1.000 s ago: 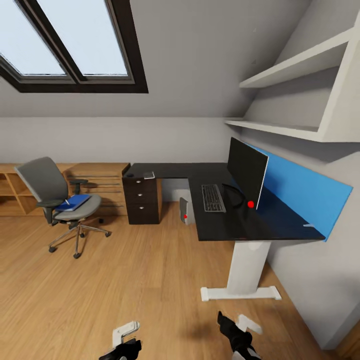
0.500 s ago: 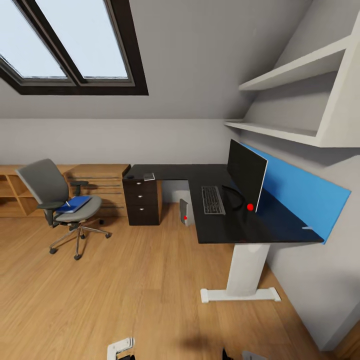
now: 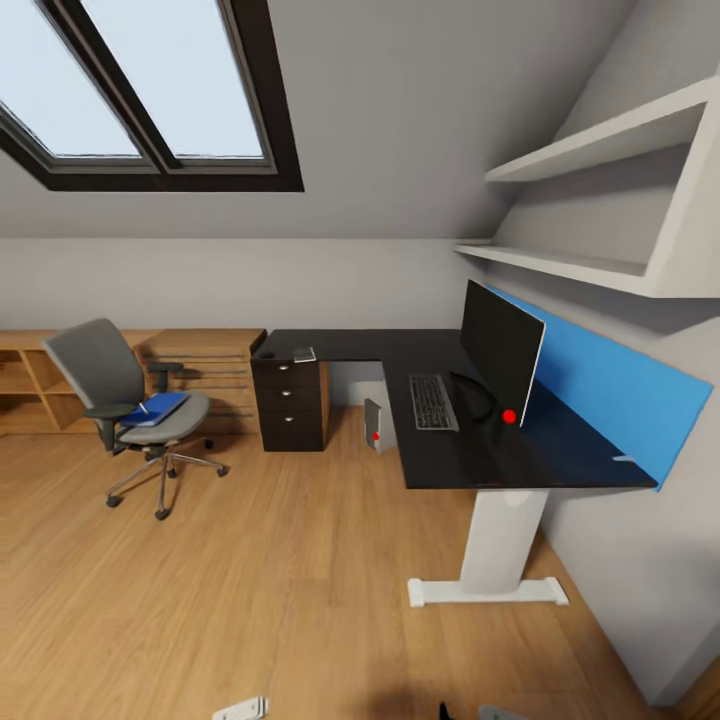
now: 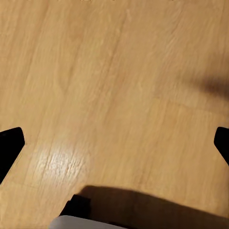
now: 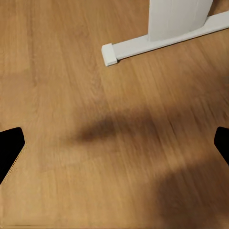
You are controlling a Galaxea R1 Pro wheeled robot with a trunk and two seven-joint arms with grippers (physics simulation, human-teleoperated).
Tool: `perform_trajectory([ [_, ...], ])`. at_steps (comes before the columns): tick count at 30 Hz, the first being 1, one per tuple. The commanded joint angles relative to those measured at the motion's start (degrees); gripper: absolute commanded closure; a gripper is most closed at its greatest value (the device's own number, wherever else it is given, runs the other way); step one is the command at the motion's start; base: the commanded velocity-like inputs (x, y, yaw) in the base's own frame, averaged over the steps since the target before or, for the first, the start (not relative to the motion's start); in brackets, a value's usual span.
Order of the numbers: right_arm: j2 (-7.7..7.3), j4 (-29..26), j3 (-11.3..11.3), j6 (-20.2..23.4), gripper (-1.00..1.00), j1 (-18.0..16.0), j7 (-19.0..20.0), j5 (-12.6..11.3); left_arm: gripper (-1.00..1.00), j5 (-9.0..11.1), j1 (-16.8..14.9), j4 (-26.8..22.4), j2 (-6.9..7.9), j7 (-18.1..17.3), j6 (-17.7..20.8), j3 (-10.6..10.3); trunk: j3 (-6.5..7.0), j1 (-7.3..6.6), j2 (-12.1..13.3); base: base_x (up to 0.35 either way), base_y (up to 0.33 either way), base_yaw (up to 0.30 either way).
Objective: In the bedroom, organize the workspace by keeping the computer under the desk, ensuring the monitor is on the desk, placing the keyboard on the desk next to the monitor, placing the mouse on the desk next to the keyboard, moving the folder from the swivel chair onto the desk next to the mouse, stacking the notebook on top of the folder with the pen on top of the notebook, and positioning the swivel chair next to the desk.
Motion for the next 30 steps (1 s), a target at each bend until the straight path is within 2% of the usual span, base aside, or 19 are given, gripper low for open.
perform_trajectory([
  [1,0.1,0.1,0.5,-0.2,-1.0,0.0,-0.3,-0.1,-1.0,0.4,0.0,-0.1,0.06,0.5,0.2,-0.4,-0.07,0.0,0.0,0.0,0.292,0.0],
  [9,0.14,0.2,0.7,-0.2,-1.0,0.0,-0.3,0.1,-1.0,0.5,0.0,-0.1,0.33,0.5,0.2,-0.2,-0.07,0.0,0.0,0.05,0.301,0.218],
  [18,0.09,0.1,0.6,-0.2,-1.0,0.0,-0.4,1.3,-1.0,0.4,0.0,-0.1,0.33,0.5,0.2,-0.3,-0.07,0.0,0.0,0.23,0.249,0.277],
  [24,0.06,0.1,0.6,-0.2,-1.0,0.0,-0.4,1.4,-1.0,0.4,0.0,-0.1,0.26,0.5,0.2,-0.3,-0.07,0.0,0.0,0.306,0.104,0.268],
  [30,-0.02,0.1,0.6,-0.2,-1.0,0.0,-0.3,1.4,-1.0,0.4,0.0,0.0,0.24,0.5,0.2,-0.3,-0.07,0.0,0.0,0.325,0.012,0.071],
])
